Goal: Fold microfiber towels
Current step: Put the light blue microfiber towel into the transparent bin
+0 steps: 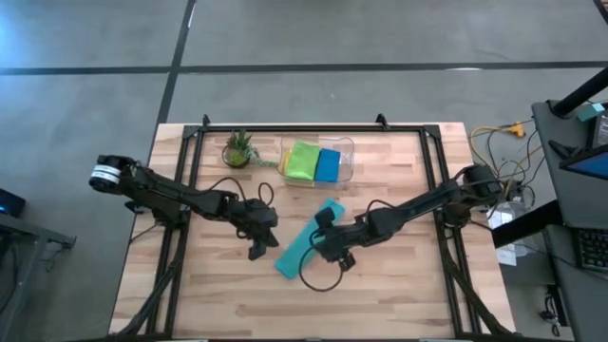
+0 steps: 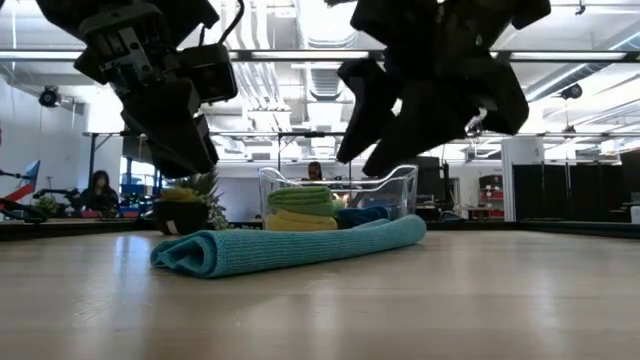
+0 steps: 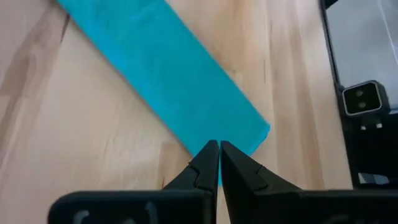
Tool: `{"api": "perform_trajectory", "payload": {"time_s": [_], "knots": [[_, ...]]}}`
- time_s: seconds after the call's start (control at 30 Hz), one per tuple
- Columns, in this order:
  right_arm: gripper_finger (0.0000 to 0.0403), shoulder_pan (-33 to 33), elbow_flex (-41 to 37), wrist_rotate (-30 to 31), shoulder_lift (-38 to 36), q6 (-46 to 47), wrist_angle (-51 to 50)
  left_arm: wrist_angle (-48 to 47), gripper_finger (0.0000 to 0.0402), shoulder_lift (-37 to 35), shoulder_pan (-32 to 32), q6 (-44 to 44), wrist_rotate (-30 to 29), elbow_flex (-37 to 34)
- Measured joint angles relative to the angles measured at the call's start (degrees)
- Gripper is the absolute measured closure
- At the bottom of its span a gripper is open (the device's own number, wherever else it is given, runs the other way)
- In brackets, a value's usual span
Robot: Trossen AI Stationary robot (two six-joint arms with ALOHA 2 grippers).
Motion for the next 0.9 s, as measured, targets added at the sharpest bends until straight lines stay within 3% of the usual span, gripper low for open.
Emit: {"api": "perform_trajectory", "payload": {"time_s": [0.57,0.67,0.9], "knots": [[0.0202,-1.2,5.0,-0.55,11.39,-6.61,-4.1,-2.16,0.0401,-0.87,-0.04,-1.48,-1.29,-0.07],[0.0202,-1.12,6.58,1.67,13.27,-7.52,-5.09,-2.29,0.0401,-0.87,-0.06,-1.49,-1.29,-0.09],[0.0209,-1.9,7.55,3.09,13.49,-7.58,-7.26,-2.74,0.0401,-0.88,-0.17,-1.46,-1.29,-0.11]]}}
